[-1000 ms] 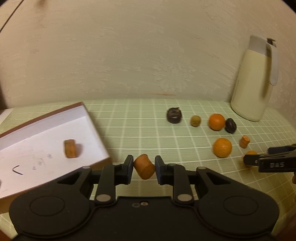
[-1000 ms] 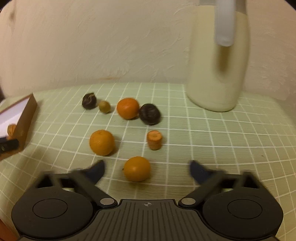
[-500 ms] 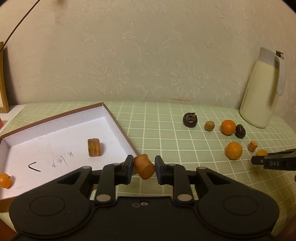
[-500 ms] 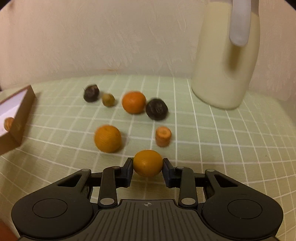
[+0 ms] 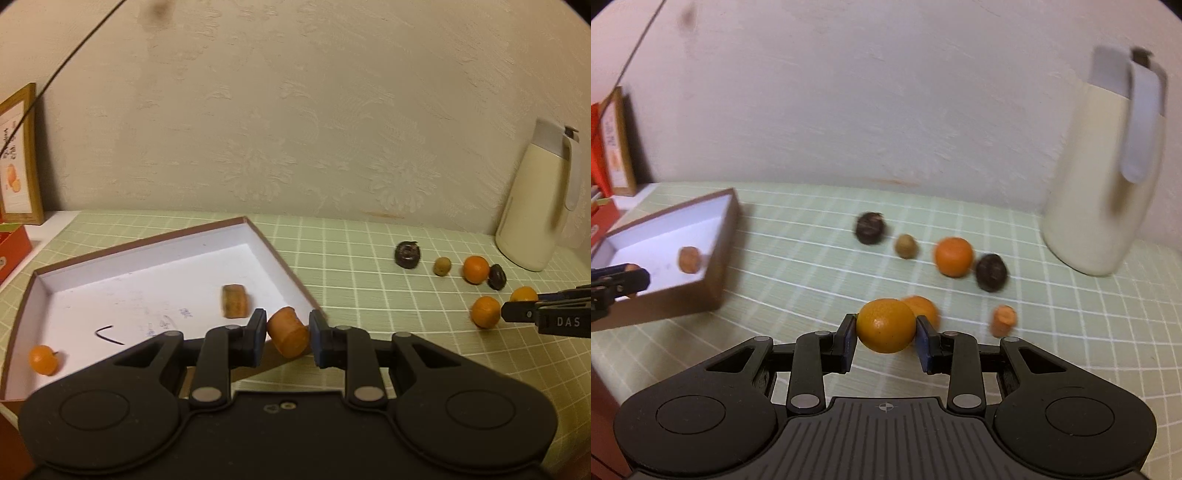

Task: Organize fruits
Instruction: 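Grasp an orange with the right tool while the left tool holds the carrot piece, then carry both fruits into the box and open both tools to release them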

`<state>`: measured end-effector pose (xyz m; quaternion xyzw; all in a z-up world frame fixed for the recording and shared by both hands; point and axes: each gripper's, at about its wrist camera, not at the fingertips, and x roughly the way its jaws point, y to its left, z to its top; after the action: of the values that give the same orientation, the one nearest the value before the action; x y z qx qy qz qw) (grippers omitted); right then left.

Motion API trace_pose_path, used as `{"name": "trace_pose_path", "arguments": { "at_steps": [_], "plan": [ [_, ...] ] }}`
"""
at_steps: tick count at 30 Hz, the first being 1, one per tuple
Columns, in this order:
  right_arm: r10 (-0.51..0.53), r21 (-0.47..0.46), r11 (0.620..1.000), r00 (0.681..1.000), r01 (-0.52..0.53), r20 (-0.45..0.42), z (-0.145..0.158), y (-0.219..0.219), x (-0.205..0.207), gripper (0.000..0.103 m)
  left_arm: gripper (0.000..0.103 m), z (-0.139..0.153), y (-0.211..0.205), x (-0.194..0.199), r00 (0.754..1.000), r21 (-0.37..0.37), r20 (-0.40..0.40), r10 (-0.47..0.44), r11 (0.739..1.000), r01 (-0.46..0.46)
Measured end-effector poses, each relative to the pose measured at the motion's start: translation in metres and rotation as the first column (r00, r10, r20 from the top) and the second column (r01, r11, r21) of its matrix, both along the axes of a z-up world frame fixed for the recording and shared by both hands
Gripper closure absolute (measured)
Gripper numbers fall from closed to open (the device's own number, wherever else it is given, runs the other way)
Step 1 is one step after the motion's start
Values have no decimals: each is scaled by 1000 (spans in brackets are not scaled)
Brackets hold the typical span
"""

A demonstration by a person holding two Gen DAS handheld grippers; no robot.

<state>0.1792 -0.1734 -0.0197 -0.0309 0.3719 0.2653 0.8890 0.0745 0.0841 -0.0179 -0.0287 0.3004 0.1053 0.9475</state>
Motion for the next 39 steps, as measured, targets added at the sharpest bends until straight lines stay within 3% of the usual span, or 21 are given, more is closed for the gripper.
{"name": "trace_pose_path", "arguments": {
  "at_steps": [18, 31, 39],
  "plan": [
    [180, 42, 982, 983, -182, 35, 17, 78, -25, 69, 88, 10, 67, -33, 988, 4, 11, 156, 988, -156],
    [292, 70, 952, 954, -297, 73, 24, 139, -34, 69, 88, 11, 119, -60, 958, -15, 10, 288, 957, -288],
    [347, 85, 932, 935, -353, 74, 26, 175, -37, 69, 88, 7, 137, -63, 946, -27, 2, 325, 945, -325]
  ]
}}
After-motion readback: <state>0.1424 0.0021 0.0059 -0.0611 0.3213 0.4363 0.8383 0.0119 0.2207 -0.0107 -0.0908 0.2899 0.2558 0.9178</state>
